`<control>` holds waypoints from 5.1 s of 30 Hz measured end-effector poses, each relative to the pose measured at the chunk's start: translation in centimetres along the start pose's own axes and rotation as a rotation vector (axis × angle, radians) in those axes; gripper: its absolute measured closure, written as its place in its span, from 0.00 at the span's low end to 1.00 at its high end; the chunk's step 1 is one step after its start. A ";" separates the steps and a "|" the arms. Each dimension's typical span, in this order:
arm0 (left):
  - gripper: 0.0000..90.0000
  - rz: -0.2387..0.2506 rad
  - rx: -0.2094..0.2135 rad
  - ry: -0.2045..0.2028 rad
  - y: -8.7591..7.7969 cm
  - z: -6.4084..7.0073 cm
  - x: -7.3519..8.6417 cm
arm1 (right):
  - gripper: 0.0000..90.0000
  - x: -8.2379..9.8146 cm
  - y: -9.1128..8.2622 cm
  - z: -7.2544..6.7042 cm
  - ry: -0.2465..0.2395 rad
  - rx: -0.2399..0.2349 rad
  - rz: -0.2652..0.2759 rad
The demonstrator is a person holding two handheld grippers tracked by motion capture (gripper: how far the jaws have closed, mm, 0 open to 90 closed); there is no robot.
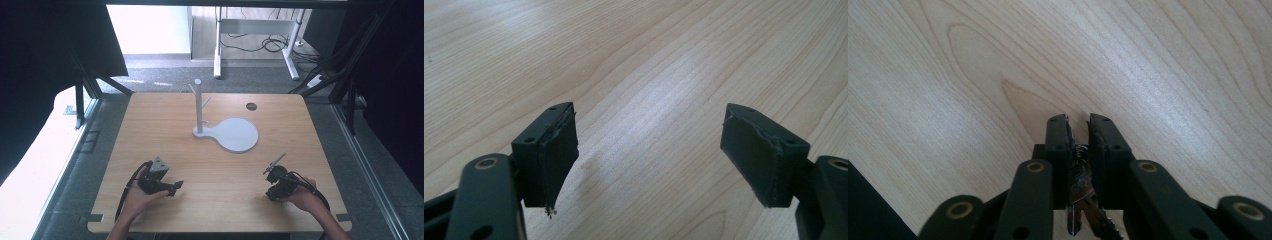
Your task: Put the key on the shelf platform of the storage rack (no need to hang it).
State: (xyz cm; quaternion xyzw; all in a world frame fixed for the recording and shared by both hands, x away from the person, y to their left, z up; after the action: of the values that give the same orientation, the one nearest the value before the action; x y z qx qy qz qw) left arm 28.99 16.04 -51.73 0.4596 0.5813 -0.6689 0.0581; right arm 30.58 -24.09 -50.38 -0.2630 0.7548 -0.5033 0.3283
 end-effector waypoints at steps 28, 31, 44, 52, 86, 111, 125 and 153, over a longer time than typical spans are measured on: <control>0.25 -0.009 -0.012 0.004 0.0 -0.2 0.1 | 1.00 0.5 -2.9 0.0 -0.028 0.017 -0.004; 0.25 -0.011 -0.011 0.005 0.1 -0.1 0.1 | 1.00 0.5 -3.4 -0.1 -0.024 0.029 0.005; 0.25 -0.008 -0.011 0.001 0.1 -0.2 0.1 | 1.00 0.3 -5.3 -0.3 -0.027 0.048 0.051; 0.25 -0.011 -0.010 0.004 0.1 -0.1 0.1 | 1.00 0.2 -6.3 -0.3 -0.026 0.062 0.063; 0.25 -0.016 -0.006 0.005 0.3 -0.1 0.2 | 1.00 -5.2 -7.4 -0.6 -0.074 0.078 0.098; 0.25 -0.026 -0.004 0.004 0.6 0.0 0.2 | 1.00 -6.9 -7.5 0.3 -0.061 0.079 0.109; 0.25 -0.024 0.000 0.014 0.6 -0.1 0.2 | 1.00 -8.8 -7.8 0.9 -0.054 0.073 0.132; 0.25 -0.017 -0.004 0.011 0.4 -0.1 0.2 | 1.00 -11.3 -8.6 1.0 -0.059 0.076 0.145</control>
State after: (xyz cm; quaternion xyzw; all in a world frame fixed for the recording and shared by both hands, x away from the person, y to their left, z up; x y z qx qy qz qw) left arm 29.19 16.04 -52.16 0.4582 0.5870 -0.6656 0.0500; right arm 39.19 -19.47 -39.98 -0.2099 0.7422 -0.4985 0.3957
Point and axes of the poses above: each handheld gripper's, and its own axes: y roughly forward along the jaws, x roughly out of its underside, z roughly to its right, the point moved 1 cm from there along y, roughly forward along the jaws, and after that the axes turned 13 degrees about -x, right-handed, at the moved point
